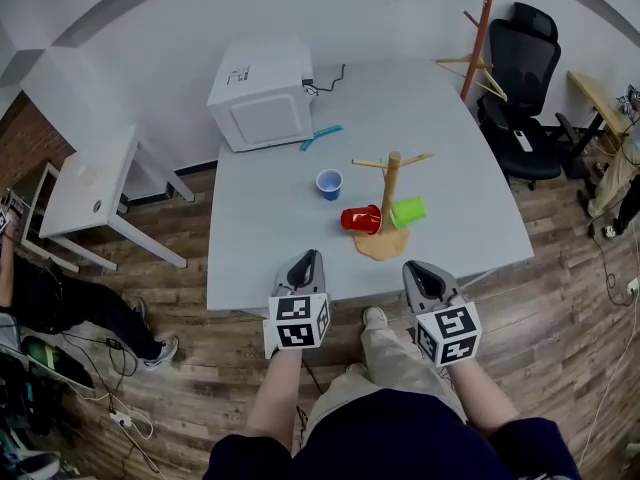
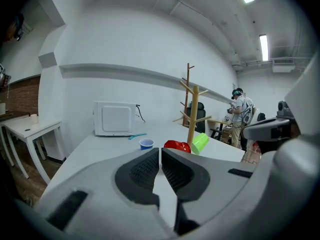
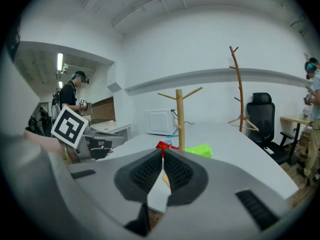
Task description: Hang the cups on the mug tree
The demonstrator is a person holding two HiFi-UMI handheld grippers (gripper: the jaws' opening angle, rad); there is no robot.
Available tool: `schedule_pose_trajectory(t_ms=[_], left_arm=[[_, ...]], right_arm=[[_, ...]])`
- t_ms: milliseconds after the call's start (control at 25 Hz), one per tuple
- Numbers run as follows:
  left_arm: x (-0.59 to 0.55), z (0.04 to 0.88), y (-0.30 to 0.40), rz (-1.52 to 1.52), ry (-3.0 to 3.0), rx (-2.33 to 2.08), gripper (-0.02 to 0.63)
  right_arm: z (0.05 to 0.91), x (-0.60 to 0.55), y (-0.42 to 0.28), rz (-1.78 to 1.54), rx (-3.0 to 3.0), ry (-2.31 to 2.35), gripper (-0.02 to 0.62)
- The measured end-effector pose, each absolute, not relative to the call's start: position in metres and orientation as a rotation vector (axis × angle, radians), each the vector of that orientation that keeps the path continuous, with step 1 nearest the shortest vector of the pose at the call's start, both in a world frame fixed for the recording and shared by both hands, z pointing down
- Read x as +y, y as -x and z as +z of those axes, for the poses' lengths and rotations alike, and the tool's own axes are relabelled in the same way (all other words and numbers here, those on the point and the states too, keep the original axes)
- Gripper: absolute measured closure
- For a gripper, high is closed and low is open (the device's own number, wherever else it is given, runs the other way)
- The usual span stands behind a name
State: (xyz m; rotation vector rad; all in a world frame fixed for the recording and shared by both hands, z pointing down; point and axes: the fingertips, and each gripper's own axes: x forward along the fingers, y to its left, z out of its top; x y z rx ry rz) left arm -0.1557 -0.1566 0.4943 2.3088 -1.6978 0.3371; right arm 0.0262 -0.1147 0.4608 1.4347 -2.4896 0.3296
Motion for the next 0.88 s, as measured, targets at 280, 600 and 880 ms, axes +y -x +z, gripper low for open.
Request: schedule_pose_trajectory(t_ms=[280,600,880], left_arm=[[-0.190,0.504,0.161,0.329,-2.306,-1.686,0.582],[-0.234,0.526,0.167,0.341,-2.298,-1.666,0.375],[-0.272,0.548,0.169,0.395,-2.305,-1.641,0.328]], right_arm=[[0.463,-0.143,-0.029,0.333,-2.496,-1.415,0.561],[0.472,-0.166,-0.032,0.366,-2.491,-1.377,0.561],[0.478,-0.186,-0.036,0.405,-2.478,-1.374,0.561]])
